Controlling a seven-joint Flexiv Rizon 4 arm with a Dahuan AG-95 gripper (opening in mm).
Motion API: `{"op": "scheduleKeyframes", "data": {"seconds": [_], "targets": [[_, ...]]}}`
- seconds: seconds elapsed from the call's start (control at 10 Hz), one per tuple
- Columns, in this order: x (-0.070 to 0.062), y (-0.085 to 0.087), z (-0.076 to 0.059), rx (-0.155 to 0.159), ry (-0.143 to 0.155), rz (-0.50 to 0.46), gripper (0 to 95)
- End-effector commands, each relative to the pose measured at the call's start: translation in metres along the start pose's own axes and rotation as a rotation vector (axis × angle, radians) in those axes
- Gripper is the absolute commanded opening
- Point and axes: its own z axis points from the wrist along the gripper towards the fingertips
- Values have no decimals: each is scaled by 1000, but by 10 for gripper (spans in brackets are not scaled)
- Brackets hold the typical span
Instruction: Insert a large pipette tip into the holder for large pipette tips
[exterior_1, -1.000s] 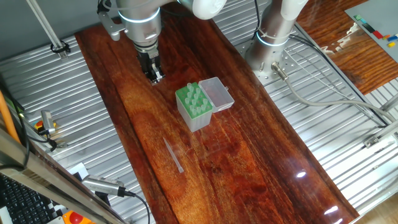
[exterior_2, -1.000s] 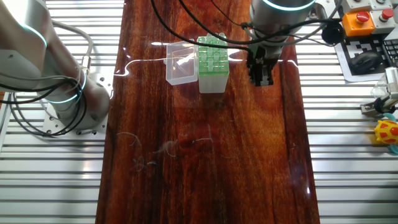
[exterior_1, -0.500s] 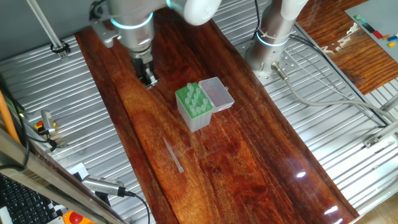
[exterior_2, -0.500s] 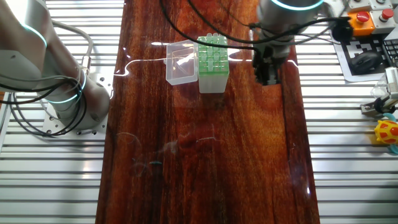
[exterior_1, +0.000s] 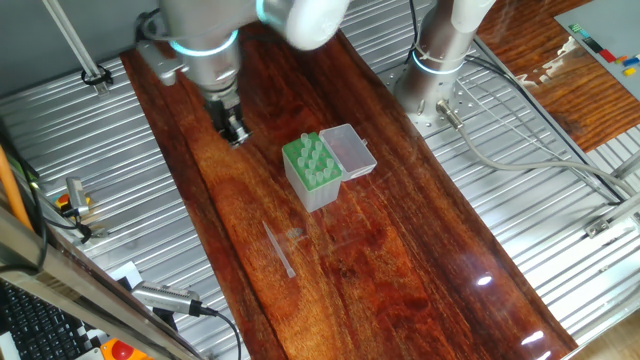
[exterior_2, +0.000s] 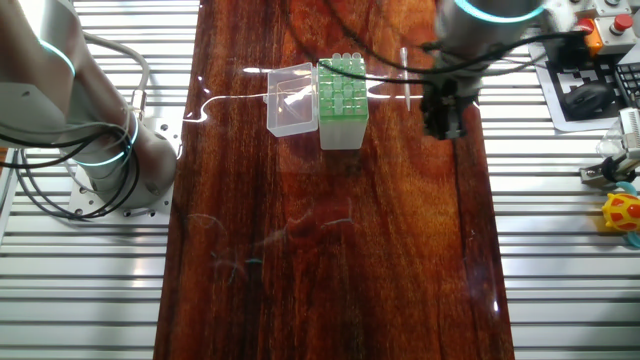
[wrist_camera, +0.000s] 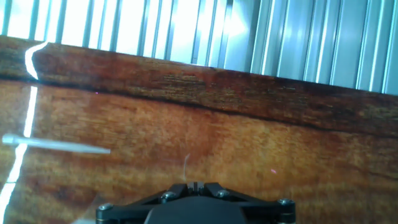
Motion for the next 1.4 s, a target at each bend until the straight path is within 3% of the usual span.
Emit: {"op": "scheduleKeyframes", "data": {"seconds": [0.1,0.3,0.6,0.7,0.8,0.9,1.0,1.2,1.4], "targets": [[-6,0,2,-13,22,-183,0],[-6,0,2,-23,31,-244,0],[-8,5,3,-29,34,-258,0],[-17,35,10,-24,31,-255,0],[-18,41,12,-22,31,-249,0],[-24,79,18,-11,35,-210,0],[-26,93,22,-13,38,-196,0],[-27,94,23,-23,39,-281,0],[-27,94,23,-39,57,-380,0]]}}
